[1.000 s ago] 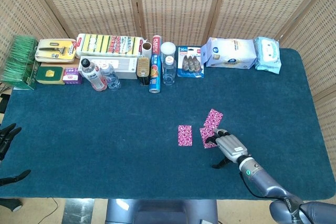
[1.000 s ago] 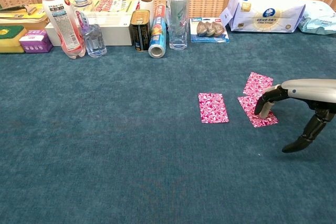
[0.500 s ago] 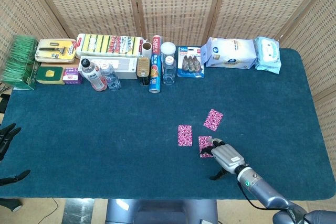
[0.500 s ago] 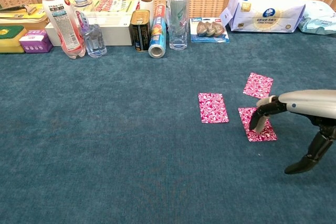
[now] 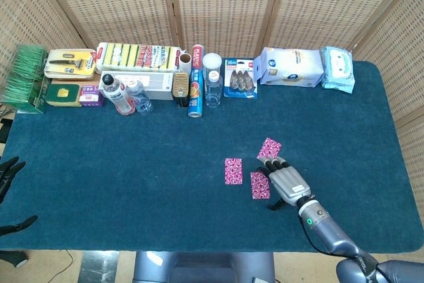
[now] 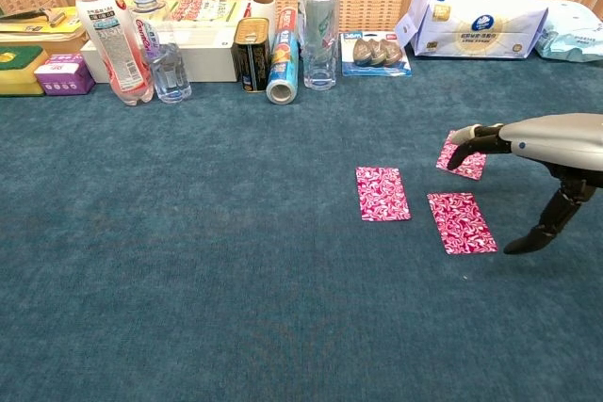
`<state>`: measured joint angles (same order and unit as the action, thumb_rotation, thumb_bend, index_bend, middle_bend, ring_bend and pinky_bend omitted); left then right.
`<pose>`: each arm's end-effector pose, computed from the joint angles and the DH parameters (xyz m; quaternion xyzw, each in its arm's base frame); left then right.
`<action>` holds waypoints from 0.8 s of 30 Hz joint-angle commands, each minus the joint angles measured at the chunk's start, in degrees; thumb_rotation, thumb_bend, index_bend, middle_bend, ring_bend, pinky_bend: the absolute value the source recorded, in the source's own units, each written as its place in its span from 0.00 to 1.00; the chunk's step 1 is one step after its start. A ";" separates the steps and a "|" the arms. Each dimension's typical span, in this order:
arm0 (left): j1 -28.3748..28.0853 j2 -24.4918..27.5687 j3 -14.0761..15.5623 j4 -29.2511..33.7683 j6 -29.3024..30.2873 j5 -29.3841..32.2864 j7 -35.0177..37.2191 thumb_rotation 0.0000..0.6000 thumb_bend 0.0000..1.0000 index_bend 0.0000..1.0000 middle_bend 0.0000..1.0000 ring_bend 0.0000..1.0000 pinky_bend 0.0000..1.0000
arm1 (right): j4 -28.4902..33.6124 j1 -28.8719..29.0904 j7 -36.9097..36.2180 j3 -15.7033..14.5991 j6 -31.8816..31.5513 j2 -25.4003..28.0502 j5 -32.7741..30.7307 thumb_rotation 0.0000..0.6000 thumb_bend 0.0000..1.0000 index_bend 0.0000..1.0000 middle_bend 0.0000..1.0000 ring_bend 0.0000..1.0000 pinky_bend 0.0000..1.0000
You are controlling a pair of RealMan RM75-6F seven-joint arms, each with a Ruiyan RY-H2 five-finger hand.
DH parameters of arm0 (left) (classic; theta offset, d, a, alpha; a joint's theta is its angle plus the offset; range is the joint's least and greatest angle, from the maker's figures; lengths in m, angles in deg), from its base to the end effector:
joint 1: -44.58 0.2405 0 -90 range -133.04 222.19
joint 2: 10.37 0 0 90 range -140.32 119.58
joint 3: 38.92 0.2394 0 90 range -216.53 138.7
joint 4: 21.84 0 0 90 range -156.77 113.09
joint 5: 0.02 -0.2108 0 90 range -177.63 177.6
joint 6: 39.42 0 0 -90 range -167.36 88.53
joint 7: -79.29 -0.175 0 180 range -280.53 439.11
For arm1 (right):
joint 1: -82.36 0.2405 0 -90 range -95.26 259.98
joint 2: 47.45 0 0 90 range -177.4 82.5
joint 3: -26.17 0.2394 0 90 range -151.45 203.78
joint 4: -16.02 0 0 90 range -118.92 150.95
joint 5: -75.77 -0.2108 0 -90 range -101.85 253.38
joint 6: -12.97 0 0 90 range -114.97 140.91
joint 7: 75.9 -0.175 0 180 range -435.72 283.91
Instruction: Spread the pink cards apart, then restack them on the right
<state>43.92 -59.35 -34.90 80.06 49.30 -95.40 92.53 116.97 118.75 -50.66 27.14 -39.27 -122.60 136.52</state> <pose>-0.2766 0.1625 0.1932 -0.6039 -0.4406 -0.4110 0.5217 -0.1827 -0.2914 -0.0088 0.7833 -0.4160 0.2529 0.3865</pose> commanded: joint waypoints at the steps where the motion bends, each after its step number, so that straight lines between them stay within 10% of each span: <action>1: -0.06 0.08 -0.11 -0.03 -0.10 0.31 0.31 1.00 0.07 0.00 0.00 0.00 0.01 | -1.32 1.51 5.30 1.06 -1.05 -2.48 -6.59 0.84 0.03 0.15 0.00 0.00 0.00; 24: -0.11 0.15 -0.05 -0.11 -0.13 0.22 0.52 1.00 0.07 0.00 0.00 0.00 0.01 | 2.16 7.20 16.76 0.73 -5.47 -6.83 -23.13 0.84 0.03 0.14 0.00 0.00 0.00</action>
<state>43.81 -59.20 -34.95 79.95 49.17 -95.18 93.06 119.12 125.80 -34.05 27.96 -44.60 -129.31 113.57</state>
